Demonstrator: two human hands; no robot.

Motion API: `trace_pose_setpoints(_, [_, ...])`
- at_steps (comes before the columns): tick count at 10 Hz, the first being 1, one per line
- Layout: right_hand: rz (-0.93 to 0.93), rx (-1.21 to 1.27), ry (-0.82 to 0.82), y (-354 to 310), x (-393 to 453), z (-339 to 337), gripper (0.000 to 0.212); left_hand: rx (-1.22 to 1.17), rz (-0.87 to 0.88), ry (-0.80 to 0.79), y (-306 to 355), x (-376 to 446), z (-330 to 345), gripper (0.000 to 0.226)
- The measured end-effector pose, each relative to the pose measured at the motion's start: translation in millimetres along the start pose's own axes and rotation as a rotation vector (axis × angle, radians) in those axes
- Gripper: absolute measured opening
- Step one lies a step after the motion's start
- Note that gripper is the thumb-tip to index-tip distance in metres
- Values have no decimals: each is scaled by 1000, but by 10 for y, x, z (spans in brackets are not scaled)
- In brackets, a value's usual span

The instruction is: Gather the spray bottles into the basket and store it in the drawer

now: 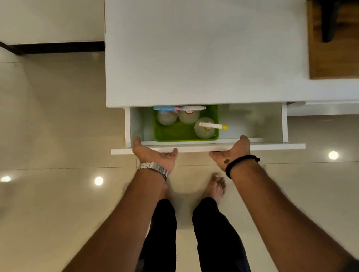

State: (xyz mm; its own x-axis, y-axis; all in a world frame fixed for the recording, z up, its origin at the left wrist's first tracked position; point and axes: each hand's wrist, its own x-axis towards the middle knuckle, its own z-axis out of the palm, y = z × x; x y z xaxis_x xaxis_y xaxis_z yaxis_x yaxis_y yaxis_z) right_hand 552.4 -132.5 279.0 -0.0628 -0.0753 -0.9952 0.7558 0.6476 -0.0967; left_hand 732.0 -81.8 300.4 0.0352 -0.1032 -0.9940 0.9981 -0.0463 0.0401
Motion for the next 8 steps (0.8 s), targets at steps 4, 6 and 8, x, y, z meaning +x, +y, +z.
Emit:
trace_pose_setpoints(4, [-142,-45,-163,-563,-20,621,82,195,175,-200,434,153,535,92])
trace_pose_setpoints(6, [-186,-144,-200,-675,-8,730,77,295,222,-249,627,200,599,82])
trace_pose_setpoints(8, [-261,-559,-244,-417,-54,570,67,880,281,-207,580,189,434,71])
